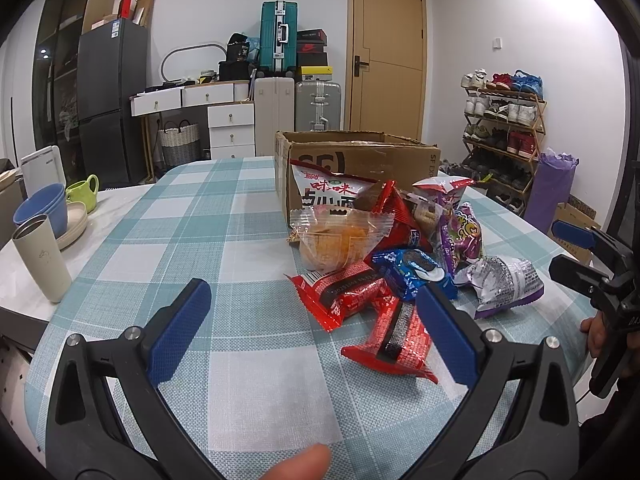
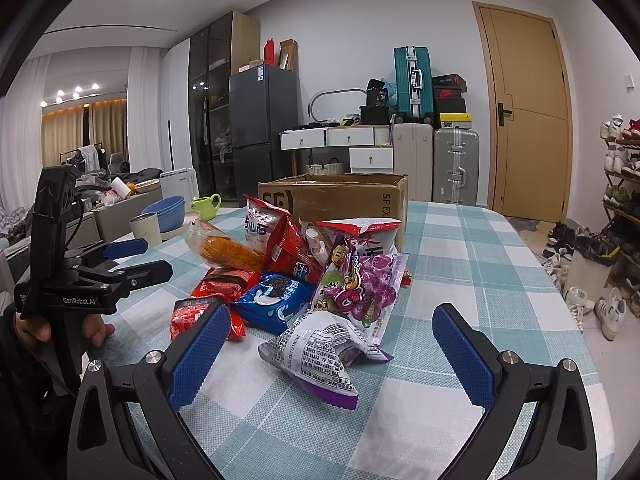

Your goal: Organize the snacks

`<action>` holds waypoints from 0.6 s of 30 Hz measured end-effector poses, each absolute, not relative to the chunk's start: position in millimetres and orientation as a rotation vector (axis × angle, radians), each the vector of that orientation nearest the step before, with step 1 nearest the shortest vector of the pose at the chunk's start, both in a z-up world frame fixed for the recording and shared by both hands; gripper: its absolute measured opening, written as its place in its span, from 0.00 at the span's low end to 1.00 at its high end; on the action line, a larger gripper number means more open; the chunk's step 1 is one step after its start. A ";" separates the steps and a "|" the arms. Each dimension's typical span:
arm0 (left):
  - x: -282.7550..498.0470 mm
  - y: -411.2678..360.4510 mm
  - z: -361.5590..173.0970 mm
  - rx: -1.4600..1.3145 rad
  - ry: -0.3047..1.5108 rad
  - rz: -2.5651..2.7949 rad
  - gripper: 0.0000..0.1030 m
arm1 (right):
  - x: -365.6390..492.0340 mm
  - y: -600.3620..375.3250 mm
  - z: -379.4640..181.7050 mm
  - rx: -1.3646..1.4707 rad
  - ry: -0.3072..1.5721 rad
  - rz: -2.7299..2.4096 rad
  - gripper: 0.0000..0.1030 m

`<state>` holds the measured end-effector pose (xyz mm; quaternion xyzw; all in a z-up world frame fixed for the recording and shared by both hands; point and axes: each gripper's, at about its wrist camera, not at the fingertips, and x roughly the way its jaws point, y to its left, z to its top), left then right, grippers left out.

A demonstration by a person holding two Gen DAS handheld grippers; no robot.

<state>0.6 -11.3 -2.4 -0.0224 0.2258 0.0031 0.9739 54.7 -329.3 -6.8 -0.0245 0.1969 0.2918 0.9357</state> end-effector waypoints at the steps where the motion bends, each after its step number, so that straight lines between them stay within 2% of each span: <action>1: 0.6 -10.0 -2.1 -0.044 0.456 0.006 0.99 | 54.8 -329.4 -6.9 -0.050 0.402 0.597 1.00; 18: 0.5 -10.0 -1.9 -0.041 0.456 0.007 0.99 | 54.4 -329.5 -7.0 -0.046 0.403 0.599 1.00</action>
